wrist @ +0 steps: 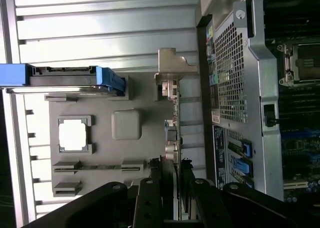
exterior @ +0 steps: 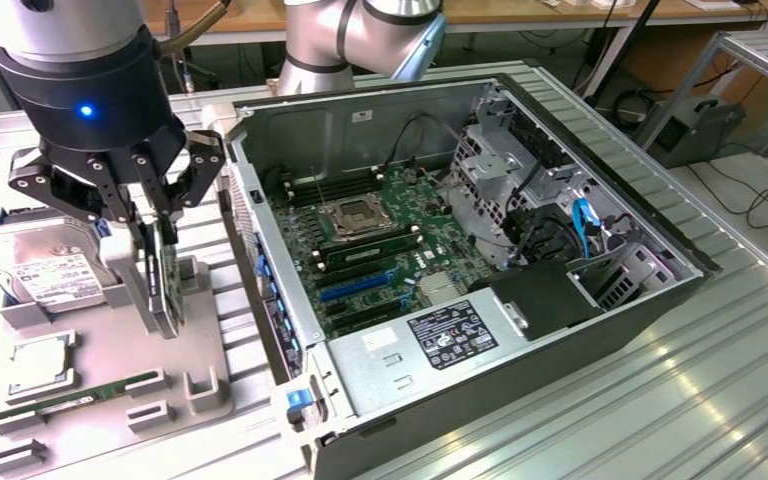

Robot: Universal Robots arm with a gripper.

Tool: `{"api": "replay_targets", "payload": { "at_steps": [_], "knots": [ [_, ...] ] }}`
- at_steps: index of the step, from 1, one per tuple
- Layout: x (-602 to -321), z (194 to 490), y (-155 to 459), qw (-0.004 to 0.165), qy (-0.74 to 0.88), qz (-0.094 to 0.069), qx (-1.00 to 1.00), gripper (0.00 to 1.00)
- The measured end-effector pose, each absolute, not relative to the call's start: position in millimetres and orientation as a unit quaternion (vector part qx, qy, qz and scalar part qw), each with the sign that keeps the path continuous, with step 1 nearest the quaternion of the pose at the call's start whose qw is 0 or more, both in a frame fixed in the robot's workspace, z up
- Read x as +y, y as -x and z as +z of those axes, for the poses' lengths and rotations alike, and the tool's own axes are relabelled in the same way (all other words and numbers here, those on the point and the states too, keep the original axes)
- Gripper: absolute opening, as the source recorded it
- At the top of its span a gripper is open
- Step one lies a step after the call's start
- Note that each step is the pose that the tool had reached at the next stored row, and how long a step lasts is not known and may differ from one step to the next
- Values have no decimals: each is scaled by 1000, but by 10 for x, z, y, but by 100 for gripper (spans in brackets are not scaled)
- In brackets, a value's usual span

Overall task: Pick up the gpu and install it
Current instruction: 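Pick up the gpu and move the gpu toward the slot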

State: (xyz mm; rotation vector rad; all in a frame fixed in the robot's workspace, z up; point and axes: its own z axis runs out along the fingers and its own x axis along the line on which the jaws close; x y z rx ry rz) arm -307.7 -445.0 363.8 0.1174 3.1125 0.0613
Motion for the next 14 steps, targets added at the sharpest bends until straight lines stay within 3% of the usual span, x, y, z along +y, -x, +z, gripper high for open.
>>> {"api": "replay_targets", "payload": {
  "at_steps": [14],
  "knots": [
    [-4450, 3720, 3077, 13, -38, 20, 999, 27]
  ]
}}
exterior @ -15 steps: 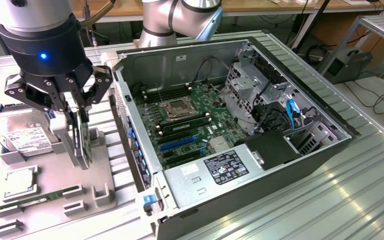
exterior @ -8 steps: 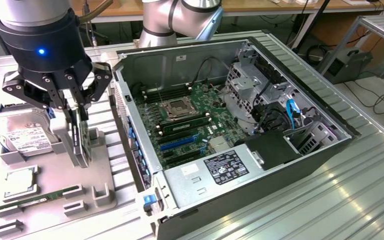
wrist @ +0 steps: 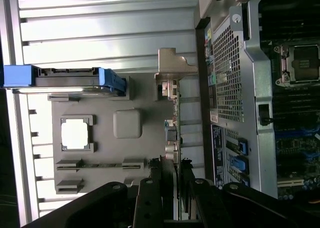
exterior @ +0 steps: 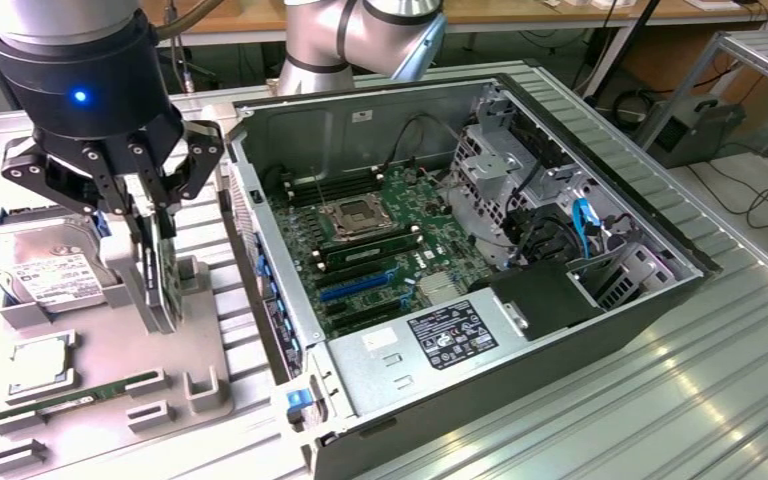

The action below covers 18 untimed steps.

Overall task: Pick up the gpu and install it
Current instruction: 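Pick up the gpu and move the gpu toward the slot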

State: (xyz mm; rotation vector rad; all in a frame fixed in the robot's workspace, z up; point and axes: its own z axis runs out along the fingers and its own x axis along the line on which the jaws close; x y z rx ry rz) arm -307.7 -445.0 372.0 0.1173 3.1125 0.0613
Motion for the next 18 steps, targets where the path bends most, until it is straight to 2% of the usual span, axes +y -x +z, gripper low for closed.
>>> {"api": "replay_targets", "payload": {
  "at_steps": [18],
  "knots": [
    [-4450, 3808, 3076, 13, -38, 20, 999, 27]
  ]
}}
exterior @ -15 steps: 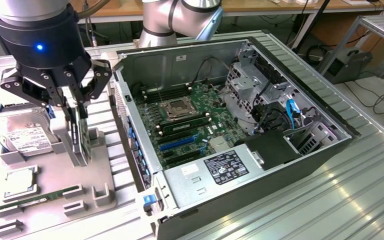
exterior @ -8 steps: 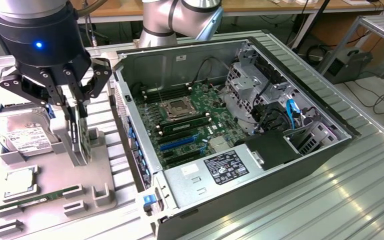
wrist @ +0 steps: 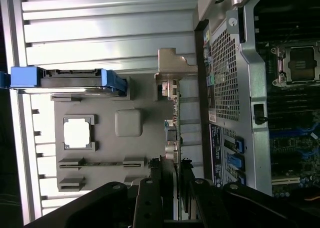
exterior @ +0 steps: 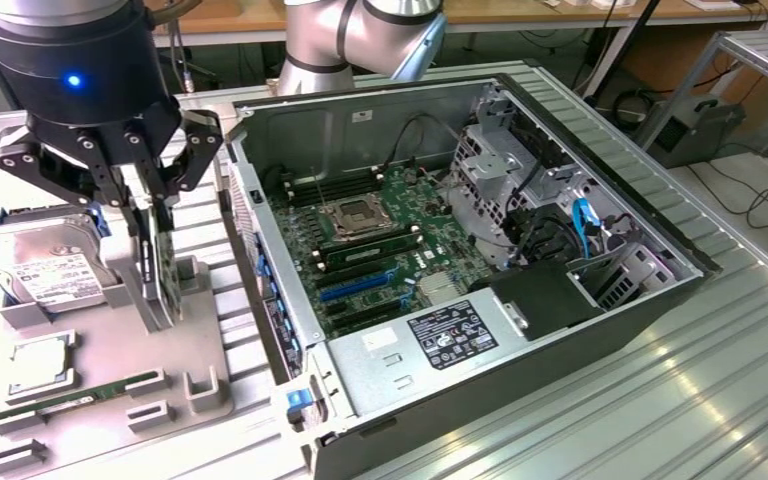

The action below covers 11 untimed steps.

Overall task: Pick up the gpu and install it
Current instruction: 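Pick up the gpu and move the gpu toward the slot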

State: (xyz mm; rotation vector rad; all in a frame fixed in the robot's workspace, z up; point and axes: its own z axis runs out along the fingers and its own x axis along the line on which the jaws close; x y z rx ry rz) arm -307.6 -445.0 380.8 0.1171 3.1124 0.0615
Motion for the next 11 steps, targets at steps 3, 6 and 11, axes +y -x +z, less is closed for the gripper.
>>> {"api": "replay_targets", "payload": {
  "at_steps": [3, 6, 11],
  "knots": [
    [-4450, 3823, 3077, 13, -38, 20, 999, 27],
    [-4450, 3846, 3077, 13, -38, 20, 999, 27],
    [-4450, 3868, 3077, 13, -38, 20, 999, 27]
  ]
}}
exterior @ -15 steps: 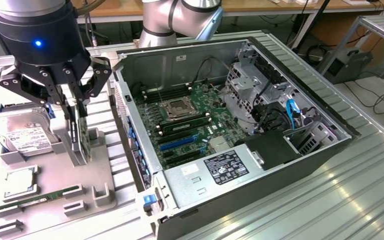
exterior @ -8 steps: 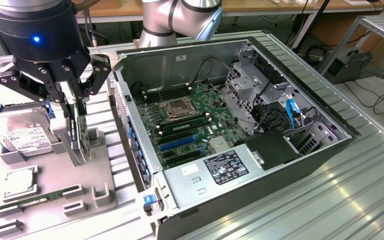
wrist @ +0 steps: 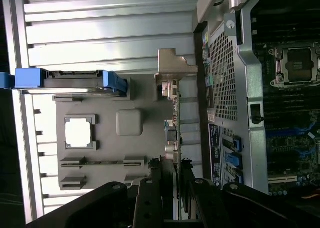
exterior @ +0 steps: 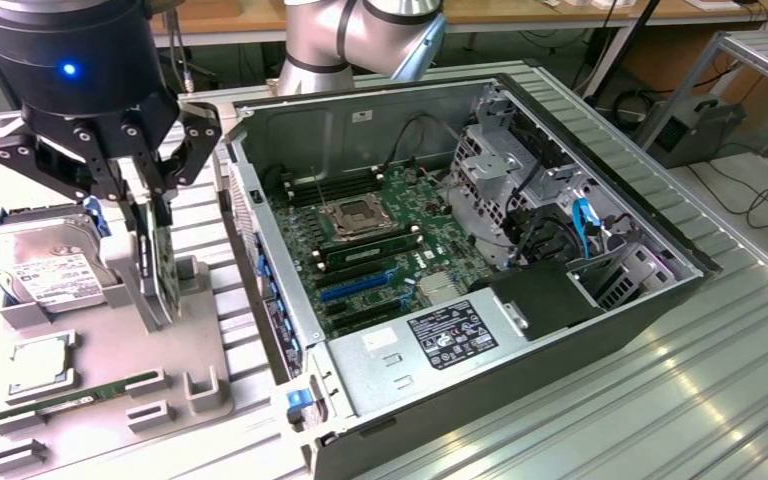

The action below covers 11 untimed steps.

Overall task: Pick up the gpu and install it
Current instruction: 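Pick up the gpu and move the gpu toward the slot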

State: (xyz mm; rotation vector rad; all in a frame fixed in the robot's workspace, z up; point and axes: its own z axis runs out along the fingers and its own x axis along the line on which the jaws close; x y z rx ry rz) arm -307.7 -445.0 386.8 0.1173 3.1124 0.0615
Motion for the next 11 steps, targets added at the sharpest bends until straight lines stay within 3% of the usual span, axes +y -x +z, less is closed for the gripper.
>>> {"api": "replay_targets", "payload": {
  "at_steps": [11],
  "knots": [
    [-4450, 3897, 3077, 13, -38, 20, 999, 27]
  ]
}}
